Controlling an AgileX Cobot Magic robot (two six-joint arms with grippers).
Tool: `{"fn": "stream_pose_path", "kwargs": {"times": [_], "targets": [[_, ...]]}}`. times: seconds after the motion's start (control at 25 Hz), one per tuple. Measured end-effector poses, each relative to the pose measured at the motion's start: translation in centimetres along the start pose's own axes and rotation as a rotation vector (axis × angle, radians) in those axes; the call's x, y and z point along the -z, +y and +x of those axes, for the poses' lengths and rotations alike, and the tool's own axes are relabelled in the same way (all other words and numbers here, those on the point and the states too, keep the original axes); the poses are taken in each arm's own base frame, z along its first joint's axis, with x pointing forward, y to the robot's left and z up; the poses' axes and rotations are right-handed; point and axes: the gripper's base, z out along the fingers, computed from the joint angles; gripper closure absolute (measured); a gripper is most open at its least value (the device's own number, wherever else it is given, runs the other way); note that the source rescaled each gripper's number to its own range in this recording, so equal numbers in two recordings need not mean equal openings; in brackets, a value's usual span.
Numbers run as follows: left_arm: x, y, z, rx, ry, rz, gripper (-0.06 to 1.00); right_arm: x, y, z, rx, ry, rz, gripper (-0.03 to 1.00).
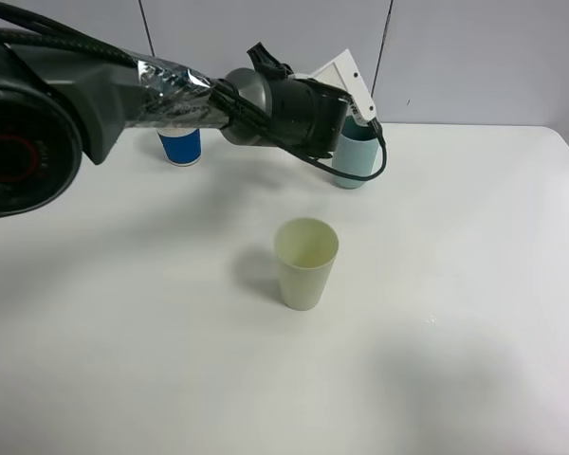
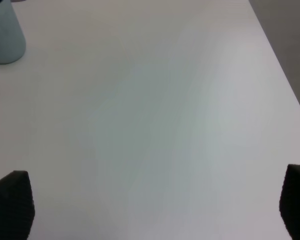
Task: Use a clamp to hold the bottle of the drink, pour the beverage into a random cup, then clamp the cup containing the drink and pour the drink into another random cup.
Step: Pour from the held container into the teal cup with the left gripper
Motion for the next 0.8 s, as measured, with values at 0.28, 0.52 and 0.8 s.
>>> {"fn": "stream_pose_path", "kwargs": {"times": [0.28,0.52,0.8], "targets": [[-1.12,-0.37,-0.25,-0.089,0.003,-0.027,0.94,0.00,0.00,0.00,0.000,0.000,0.000,-0.03],[-1.11,0.05,-0.60,-0.166,-0.032,-0.081,0.94,0.00,0.00,0.00,0.000,0.000,0.000,-0.03],[-1.06,0.49,-0.98,-0.236,-0.066,-0.141,0.94,0.00,0.00,0.00,0.000,0.000,0.000,-0.03]]}}
